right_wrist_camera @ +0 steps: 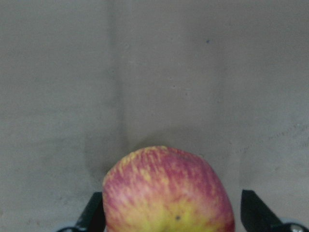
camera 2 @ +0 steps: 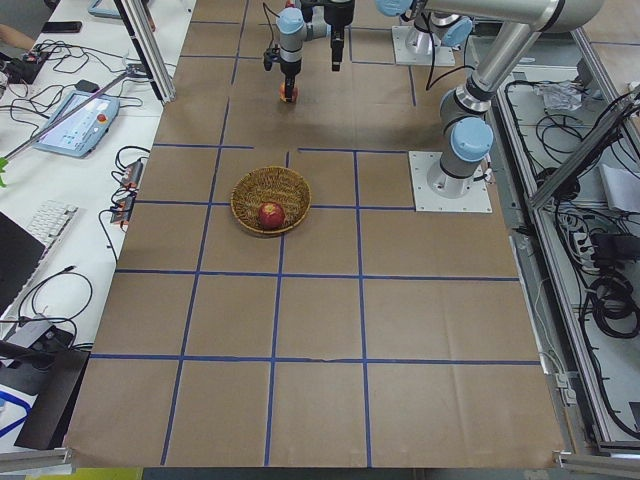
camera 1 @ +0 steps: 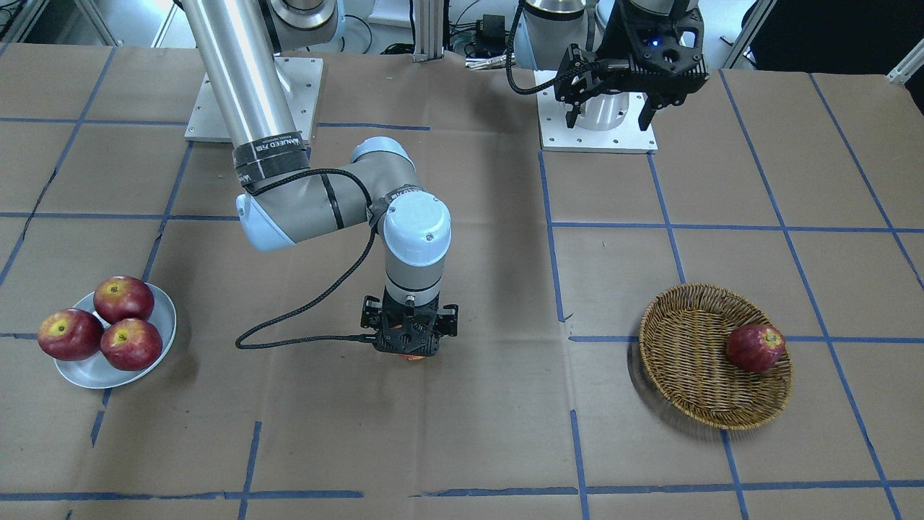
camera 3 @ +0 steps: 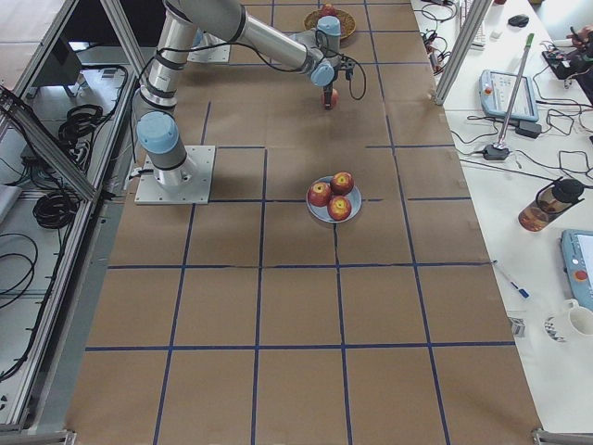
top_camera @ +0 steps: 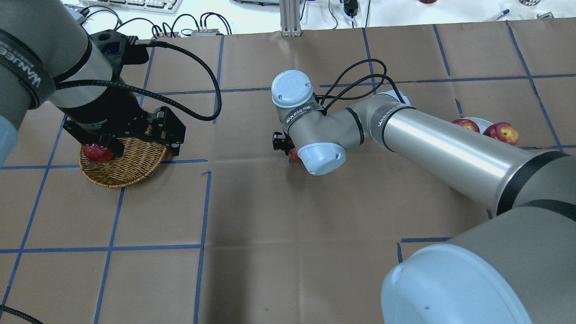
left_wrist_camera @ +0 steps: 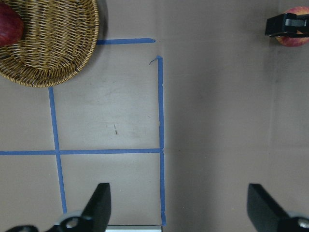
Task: Transfer apple from basket to plate
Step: 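Close the right gripper on the apple and lift it, then carry the apple with the right gripper over the blue plate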
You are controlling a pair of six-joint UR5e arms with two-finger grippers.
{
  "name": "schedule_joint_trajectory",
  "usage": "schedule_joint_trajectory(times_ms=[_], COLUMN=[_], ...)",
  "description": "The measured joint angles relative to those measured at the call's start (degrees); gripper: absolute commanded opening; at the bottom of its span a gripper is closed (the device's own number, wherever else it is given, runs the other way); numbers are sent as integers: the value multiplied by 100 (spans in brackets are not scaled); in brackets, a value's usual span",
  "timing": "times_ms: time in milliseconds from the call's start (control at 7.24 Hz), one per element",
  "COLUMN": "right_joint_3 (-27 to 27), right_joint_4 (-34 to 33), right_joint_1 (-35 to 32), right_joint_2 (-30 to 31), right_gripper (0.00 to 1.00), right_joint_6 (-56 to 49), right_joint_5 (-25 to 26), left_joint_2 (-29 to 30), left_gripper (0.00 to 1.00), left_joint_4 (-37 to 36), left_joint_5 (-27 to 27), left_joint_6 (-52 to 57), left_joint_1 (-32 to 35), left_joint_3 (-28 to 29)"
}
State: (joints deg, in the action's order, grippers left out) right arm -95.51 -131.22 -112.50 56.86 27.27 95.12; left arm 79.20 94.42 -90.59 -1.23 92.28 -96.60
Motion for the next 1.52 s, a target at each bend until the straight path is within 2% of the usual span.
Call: schedule_joint_trajectory(times_ms=[138,553,829,1106,1520], right_joint_3=[6,68,193,202,101], right_joint_4=[-24,-45,43,469,1304], right_joint_1=[0,49,232,815,2206], right_joint_2=[-8,81,375,851,1603], right_gripper=[61,61,61,61,61], right_joint_6=[1,-9,-59,-614,-2675], right_joint_5=[0,1,16,4,-24], left_joint_2=[-10,-26,-28,-34,-83], left_gripper=[99,99,99,99,99], left_joint_4=[3,20,24,24,19], left_joint_5=[-7,-12,-12,-12,-12], left_joint_6=[0,13,22,26,32], left_joint_1=[0,0,0,0,0], left_joint_3=[-1,-20,-25,-32,-87])
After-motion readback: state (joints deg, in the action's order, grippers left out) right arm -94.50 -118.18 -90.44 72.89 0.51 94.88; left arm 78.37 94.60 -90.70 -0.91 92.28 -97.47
